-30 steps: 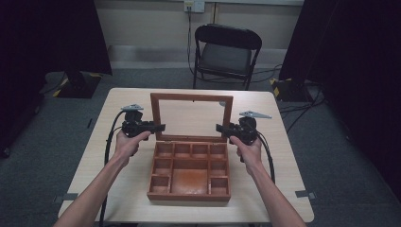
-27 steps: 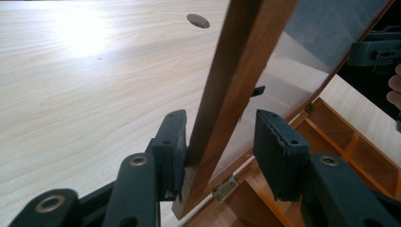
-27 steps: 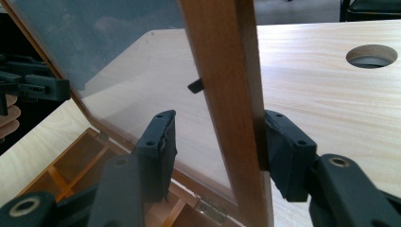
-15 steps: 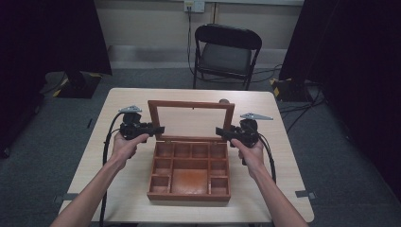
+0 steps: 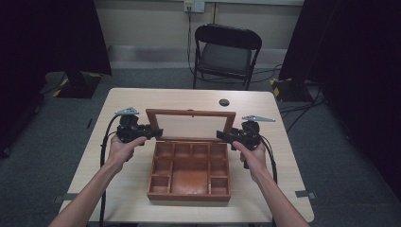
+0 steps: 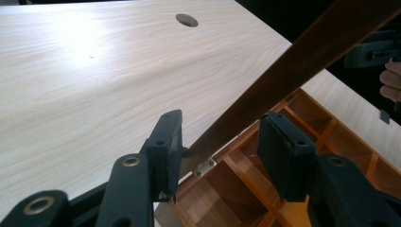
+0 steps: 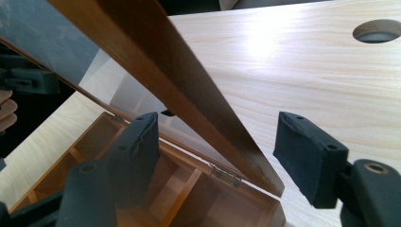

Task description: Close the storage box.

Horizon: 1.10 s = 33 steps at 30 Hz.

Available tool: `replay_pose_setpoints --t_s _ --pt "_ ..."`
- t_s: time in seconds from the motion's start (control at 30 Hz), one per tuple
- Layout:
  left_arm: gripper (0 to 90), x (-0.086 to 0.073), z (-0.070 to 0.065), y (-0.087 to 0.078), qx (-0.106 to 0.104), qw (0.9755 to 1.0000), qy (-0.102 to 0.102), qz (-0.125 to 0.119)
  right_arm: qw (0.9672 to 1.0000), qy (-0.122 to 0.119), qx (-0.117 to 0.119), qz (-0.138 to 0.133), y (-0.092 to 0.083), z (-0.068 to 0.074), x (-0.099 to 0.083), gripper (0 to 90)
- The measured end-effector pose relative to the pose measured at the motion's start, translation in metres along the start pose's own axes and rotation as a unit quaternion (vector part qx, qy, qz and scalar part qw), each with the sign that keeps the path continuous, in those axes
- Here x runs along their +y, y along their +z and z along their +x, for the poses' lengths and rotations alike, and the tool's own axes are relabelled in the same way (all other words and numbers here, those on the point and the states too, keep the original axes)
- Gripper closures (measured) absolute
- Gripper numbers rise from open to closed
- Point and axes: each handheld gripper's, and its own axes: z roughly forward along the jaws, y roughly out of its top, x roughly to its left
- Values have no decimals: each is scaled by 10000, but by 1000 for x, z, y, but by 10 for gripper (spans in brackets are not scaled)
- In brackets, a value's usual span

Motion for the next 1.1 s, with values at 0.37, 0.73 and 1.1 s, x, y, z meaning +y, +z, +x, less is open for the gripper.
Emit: replay_pose_setpoints --t_s 0.37,0.73,1.1 --pt "391 -1 -12 -8 407 9991 74 26 9999 35 -59 -113 -12 0 -6 301" --pt "265 -8 -16 -2 291 9995 38 98 9998 -54 -152 92 -16 2 -13 277" --pt "236 -6 -19 -2 271 9995 53 132 9993 54 -333 144 -34 -5 -20 292"
